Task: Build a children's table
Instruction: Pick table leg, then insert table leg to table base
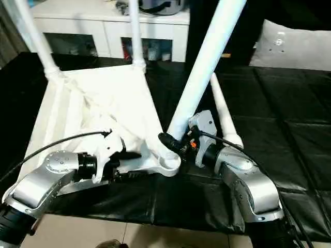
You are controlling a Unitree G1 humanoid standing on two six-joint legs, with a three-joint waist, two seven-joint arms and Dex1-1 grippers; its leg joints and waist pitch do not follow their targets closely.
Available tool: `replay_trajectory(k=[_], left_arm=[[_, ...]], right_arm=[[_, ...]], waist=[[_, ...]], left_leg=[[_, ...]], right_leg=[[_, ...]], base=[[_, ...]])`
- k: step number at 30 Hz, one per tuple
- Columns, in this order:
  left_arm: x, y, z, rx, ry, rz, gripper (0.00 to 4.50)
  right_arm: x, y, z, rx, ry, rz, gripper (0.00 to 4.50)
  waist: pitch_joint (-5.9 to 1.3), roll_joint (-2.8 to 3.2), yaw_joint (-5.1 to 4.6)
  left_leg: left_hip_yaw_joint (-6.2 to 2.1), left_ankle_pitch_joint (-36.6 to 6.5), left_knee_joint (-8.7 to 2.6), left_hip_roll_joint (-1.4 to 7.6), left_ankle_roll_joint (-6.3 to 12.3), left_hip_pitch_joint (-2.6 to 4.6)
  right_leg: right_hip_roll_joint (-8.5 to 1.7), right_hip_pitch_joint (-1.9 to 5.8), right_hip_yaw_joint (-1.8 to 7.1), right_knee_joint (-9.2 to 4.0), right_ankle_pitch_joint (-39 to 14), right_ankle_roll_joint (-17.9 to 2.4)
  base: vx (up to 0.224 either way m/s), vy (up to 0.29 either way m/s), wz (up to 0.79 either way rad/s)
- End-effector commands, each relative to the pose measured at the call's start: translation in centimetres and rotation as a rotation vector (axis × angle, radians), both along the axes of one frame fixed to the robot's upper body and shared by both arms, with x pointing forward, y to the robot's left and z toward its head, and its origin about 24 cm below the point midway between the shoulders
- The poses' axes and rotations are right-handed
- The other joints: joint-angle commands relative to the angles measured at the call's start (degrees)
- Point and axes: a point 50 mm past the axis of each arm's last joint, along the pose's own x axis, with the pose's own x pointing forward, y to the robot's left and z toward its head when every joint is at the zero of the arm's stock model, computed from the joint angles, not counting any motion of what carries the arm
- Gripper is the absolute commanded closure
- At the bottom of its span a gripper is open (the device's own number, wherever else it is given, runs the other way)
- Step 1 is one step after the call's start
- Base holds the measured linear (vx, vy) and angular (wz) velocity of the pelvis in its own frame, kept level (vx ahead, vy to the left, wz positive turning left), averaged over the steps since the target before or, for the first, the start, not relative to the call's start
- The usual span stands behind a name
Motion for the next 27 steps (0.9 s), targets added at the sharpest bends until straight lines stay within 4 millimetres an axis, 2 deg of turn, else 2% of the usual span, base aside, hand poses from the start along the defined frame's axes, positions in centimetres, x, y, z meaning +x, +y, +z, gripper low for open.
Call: replay_trajectory(k=[1,6,7,14,23,27], left_arm=[[0.1,0.0,0.0,0.02,0.002,-0.012,1.93],[0.3,0.0,-0.1,0.036,-0.006,-0.018,2.38],[0.4,0.0,-0.2,0.054,-0.01,-0.024,2.46],[0.6,0.1,-0.3,0.091,-0.021,-0.044,3.04],[1.0,0.0,-0.5,0.118,-0.024,-0.062,3.73],[1.2,0.4,-0.7,0.171,-0.035,-0.083,4.09]], right_arm=[[-0.3,-0.1,0.2,0.011,-0.002,0.012,2.61],[-0.3,-0.2,0.0,0.023,-0.005,-0.001,2.61],[-0.3,-0.2,0.0,0.014,-0.012,0.004,2.61],[-0.3,-0.4,-0.4,-0.021,0.006,-0.001,2.61],[-0.3,0.0,-0.8,-0.068,0.011,0.023,2.61],[-0.1,0.2,-1.0,-0.067,0.042,0.027,2.61]], waist=[[-3.71,-0.15,-0.05],[-3.76,-0.09,-0.01],[-3.76,0.11,0.06],[-3.8,0.06,0.05],[-3.78,0.22,0.02],[-3.74,0.16,0.06]], left_leg=[[-0.88,-14.3,-4.28,1.96,-0.37,1.05],[-0.9,-14.3,-4.28,1.94,-0.48,1.1],[-0.93,-14.5,-4.29,1.91,-0.54,1.16],[-0.97,-14.3,-4.31,1.98,-0.58,1.09],[-1.03,-15.0,-4.34,2.06,-0.65,1.19],[-1.04,-15.2,-4.34,1.96,-0.64,1.21]], right_leg=[[-4.26,2.3,2.81,-5.08,-20.7,-6.8],[-4.21,2.31,2.79,-5.06,-19.9,-7.0],[-4.21,2.27,2.77,-5.04,-20.0,-7.1],[-4.24,2.42,2.78,-4.9,-18.7,-7.6],[-4.29,2.4,2.77,-4.9,-18.6,-8.0],[-4.37,2.42,2.8,-5.08,-20.1,-7.5]], base=[[0.0,0.0,0.0],[0.0,0.0,0.0],[0.0,0.0,0.0],[0.0,0.0,0.0],[0.0,0.0,0.0],[0.0,0.0,0.0]])
